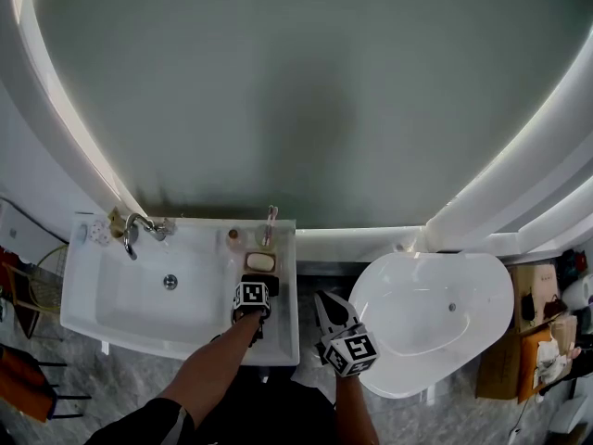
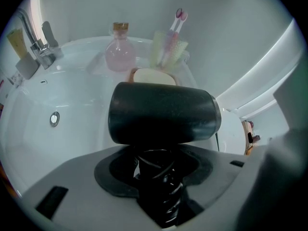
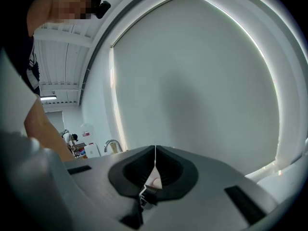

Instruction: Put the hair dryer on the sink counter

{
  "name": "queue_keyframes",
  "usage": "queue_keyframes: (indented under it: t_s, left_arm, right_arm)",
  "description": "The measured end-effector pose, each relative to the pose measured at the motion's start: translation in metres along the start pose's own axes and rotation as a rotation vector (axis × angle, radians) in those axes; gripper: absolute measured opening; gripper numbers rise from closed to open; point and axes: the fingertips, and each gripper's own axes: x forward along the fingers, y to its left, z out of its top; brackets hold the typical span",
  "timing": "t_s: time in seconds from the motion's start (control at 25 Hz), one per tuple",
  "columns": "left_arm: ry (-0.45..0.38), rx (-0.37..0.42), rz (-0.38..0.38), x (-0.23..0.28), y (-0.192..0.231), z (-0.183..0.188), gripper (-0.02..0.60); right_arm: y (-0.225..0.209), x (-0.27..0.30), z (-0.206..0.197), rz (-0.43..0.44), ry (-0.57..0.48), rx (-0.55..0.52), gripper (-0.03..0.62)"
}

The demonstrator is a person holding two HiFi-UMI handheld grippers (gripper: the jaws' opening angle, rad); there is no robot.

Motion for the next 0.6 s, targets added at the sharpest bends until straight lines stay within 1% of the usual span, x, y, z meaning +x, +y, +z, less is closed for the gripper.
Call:
queue_keyframes:
  t_s: [0.08,0.2,0.44,0.6]
  left_arm:
    - [0.001,0.012,0.018,0.0005,-0.0010,-0.0012,0.221]
    - [0.005,-0.002,0.038,0.0015,-0.0009,-0.0013,0.221]
    - [0.013,-0.008,0.044,0.0009,-0.0018,-0.0004,0.223]
    - [0.003,0.003,0.037,-0.0035,-0.0022,-0.0004,0.267]
  right_arm:
    - [0.0021,0.0002,0.0004,0.005,0.000,-0.009,0.031]
    - [0.0019,-0.0013,-0.0010,0.001,0.000,-0.007,0.031]
    - [0.0022,-0.0022,-0.0008,0.002,-0.001,-0.003,0.031]
    - [0.0023,-0.0021,-0.0006,0.006,0.000,-0.005,0.031]
